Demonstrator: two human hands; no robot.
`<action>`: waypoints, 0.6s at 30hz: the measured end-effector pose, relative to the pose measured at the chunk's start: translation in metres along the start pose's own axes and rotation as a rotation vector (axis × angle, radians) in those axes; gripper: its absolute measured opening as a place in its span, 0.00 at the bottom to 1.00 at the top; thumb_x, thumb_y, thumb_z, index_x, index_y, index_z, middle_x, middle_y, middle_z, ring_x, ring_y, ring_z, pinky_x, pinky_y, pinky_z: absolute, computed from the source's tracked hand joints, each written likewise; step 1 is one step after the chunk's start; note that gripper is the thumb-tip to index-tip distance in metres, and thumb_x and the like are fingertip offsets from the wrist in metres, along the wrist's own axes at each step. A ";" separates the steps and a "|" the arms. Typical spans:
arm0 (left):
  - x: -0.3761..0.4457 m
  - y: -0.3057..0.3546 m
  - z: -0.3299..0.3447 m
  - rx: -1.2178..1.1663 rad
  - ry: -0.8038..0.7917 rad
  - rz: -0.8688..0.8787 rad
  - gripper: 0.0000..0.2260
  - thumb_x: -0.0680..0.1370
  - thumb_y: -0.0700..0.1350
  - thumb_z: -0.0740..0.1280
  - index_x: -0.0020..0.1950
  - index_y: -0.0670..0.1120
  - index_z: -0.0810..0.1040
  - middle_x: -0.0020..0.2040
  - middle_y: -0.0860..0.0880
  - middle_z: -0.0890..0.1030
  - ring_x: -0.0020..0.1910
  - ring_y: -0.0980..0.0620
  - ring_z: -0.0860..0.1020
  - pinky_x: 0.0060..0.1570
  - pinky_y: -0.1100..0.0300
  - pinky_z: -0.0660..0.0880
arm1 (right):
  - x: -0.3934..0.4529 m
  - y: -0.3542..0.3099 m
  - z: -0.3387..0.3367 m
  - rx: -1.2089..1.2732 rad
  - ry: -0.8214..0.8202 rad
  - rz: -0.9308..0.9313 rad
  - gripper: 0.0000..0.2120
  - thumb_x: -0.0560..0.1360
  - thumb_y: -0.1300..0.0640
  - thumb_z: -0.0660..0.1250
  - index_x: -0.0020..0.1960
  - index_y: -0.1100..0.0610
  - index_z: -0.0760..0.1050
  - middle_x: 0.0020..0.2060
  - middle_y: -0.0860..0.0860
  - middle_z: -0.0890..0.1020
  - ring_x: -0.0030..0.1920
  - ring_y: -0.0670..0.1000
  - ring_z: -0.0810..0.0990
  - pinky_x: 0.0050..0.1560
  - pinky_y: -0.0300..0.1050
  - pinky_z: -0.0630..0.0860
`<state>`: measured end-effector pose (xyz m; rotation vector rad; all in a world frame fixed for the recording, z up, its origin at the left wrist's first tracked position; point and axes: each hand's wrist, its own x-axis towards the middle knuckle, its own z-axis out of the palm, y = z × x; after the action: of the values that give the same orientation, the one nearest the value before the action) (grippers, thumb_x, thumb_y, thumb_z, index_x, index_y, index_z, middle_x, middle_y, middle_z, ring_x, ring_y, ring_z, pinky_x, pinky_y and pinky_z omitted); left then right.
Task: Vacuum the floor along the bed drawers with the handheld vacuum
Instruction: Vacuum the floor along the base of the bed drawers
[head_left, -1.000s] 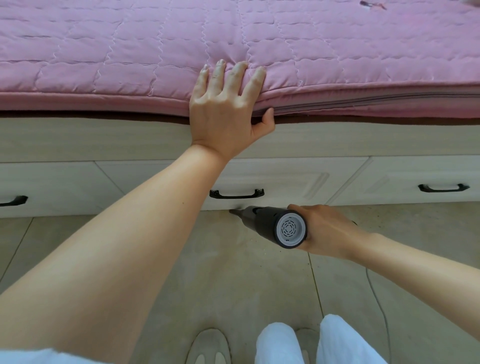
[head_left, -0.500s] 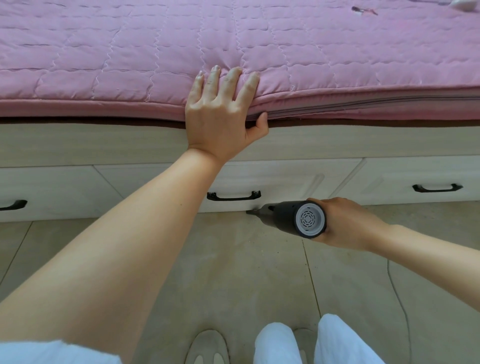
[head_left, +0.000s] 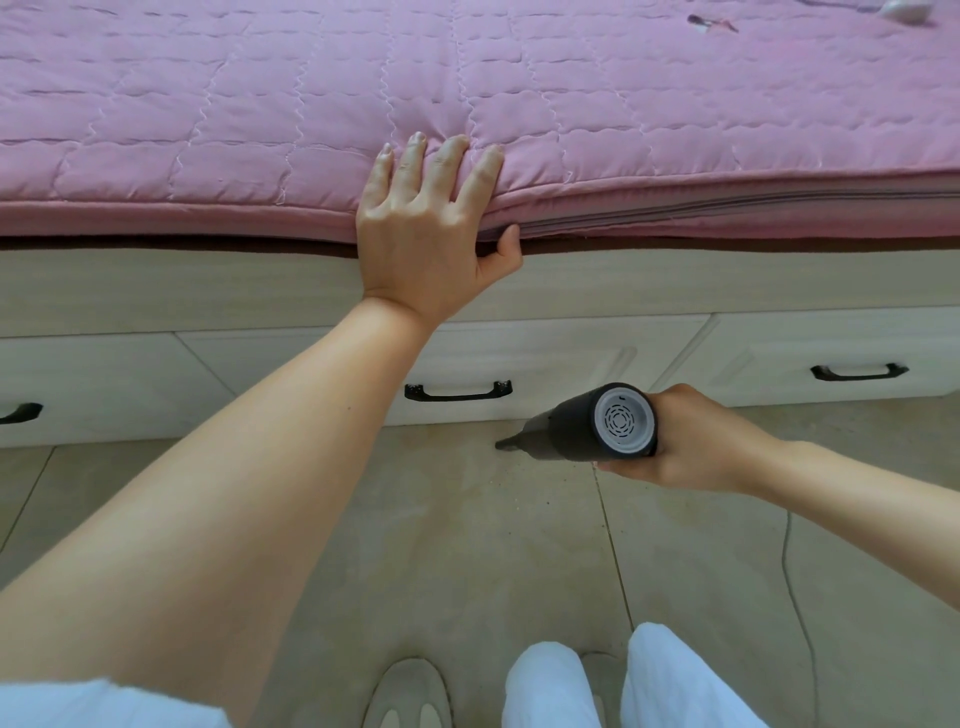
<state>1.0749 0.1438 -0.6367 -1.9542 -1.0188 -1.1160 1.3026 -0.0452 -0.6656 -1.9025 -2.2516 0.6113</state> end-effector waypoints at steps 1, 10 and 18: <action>0.000 0.000 0.000 -0.001 0.000 0.001 0.23 0.77 0.59 0.60 0.63 0.48 0.83 0.60 0.45 0.83 0.58 0.37 0.81 0.61 0.40 0.76 | -0.001 0.000 -0.001 0.009 -0.004 -0.010 0.19 0.67 0.41 0.72 0.53 0.49 0.77 0.41 0.43 0.84 0.44 0.48 0.82 0.44 0.45 0.78; 0.001 -0.001 0.000 -0.001 0.007 -0.002 0.24 0.78 0.59 0.57 0.63 0.48 0.82 0.60 0.45 0.83 0.58 0.37 0.81 0.61 0.40 0.76 | -0.004 -0.004 0.000 0.032 0.042 0.018 0.14 0.69 0.46 0.74 0.51 0.49 0.76 0.32 0.34 0.74 0.41 0.47 0.80 0.37 0.32 0.69; 0.001 -0.001 0.000 0.005 0.001 -0.012 0.23 0.75 0.59 0.62 0.63 0.48 0.83 0.59 0.45 0.83 0.58 0.37 0.81 0.60 0.40 0.77 | 0.002 -0.006 0.008 0.072 0.014 0.060 0.20 0.67 0.43 0.73 0.56 0.48 0.75 0.43 0.45 0.83 0.45 0.48 0.81 0.44 0.45 0.78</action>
<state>1.0743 0.1443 -0.6353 -1.9455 -1.0332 -1.1204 1.2934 -0.0461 -0.6712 -1.9396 -2.1412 0.6747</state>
